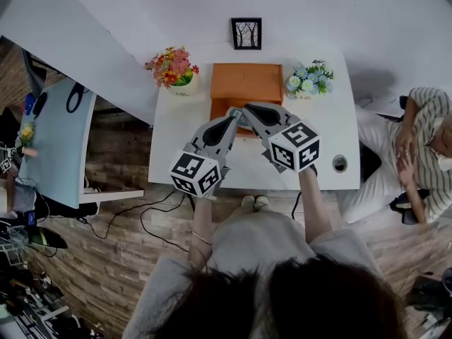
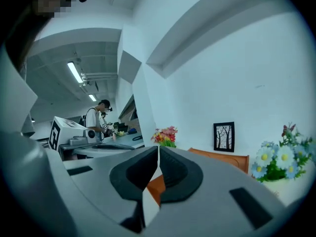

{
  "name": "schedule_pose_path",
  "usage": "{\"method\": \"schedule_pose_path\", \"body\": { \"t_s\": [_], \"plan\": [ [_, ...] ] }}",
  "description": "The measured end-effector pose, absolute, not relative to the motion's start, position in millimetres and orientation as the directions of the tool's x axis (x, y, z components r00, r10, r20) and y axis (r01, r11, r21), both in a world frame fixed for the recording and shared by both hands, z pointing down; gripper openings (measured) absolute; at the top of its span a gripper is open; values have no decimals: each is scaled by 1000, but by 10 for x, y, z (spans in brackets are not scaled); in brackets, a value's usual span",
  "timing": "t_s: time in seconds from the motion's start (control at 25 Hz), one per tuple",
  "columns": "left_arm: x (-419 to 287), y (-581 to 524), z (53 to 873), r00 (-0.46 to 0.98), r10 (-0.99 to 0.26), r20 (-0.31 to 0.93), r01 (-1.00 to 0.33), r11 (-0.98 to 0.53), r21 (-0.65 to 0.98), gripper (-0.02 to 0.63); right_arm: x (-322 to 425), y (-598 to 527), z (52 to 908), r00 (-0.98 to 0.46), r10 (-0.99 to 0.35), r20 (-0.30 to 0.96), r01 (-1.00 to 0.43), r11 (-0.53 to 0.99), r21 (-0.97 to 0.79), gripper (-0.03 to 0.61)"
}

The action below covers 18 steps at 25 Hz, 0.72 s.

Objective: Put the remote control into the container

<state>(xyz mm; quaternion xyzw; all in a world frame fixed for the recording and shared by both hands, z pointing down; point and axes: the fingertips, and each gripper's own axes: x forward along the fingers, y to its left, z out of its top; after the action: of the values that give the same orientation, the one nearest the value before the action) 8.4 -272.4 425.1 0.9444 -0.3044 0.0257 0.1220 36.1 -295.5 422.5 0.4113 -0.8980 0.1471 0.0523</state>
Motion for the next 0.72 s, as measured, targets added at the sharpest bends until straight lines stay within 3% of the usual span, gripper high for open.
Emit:
{"method": "schedule_pose_path", "body": {
  "t_s": [0.72],
  "plan": [
    [423, -2478, 3773, 864, -502, 37, -503, -856, 121, 3, 641, -2558, 3737, -674, -739, 26, -732, 662, -165, -2]
  ]
}}
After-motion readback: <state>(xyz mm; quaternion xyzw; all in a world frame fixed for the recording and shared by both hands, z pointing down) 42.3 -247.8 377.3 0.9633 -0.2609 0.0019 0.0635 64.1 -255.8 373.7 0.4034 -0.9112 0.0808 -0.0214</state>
